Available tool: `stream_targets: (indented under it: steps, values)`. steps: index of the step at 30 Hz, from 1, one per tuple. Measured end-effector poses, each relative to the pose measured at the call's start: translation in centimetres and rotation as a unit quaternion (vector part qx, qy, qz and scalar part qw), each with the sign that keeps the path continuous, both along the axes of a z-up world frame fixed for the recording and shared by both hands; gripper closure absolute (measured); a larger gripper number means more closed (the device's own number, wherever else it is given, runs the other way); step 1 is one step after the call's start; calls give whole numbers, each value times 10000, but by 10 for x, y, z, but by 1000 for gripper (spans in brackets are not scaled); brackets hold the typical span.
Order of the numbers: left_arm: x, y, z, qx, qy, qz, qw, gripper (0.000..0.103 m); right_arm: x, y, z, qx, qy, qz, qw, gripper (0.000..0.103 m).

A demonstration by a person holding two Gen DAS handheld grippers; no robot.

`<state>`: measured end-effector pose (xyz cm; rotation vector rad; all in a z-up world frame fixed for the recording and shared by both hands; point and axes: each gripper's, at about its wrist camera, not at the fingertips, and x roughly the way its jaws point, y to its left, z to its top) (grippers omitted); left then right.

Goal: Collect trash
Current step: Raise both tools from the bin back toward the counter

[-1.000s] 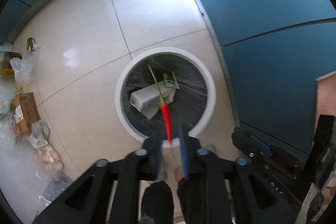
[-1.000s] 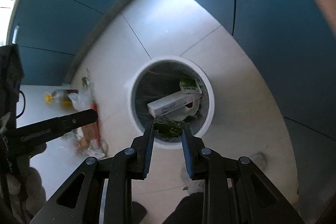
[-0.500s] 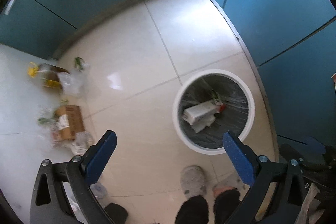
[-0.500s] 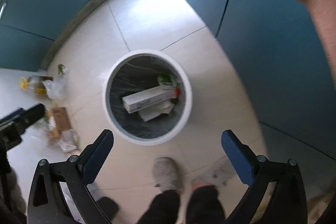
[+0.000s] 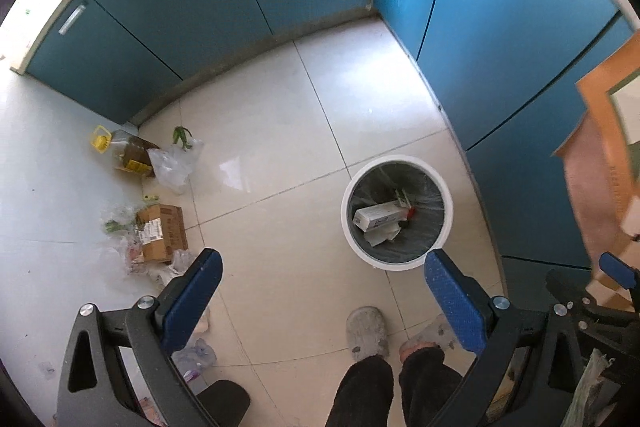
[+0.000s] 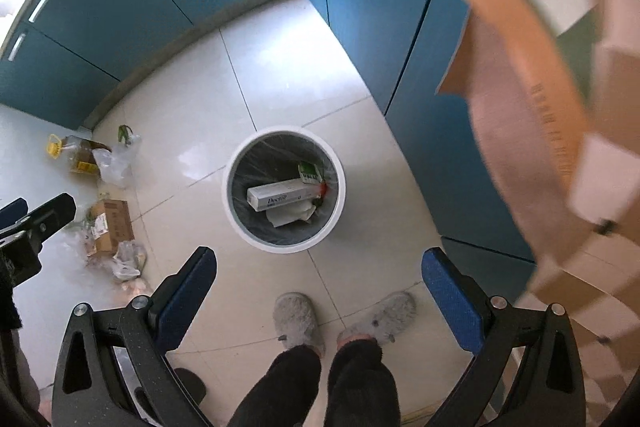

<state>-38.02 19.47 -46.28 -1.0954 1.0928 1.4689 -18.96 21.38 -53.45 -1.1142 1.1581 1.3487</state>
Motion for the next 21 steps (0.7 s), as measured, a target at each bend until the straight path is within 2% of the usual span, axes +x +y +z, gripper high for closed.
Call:
stream_targets:
  steps: [13, 18, 21]
  values:
    - [12, -66, 137, 473, -266, -122, 9984, 0, 8, -58, 202, 731, 206, 194, 9969, 0]
    - [18, -91, 186, 747, -374, -171, 9964, 0, 11, -89, 260, 949, 327, 132, 9949, 0]
    - [26, -99, 212, 961, -220, -258, 9948, 0, 18, -104, 287, 1035, 549, 31, 9931, 0]
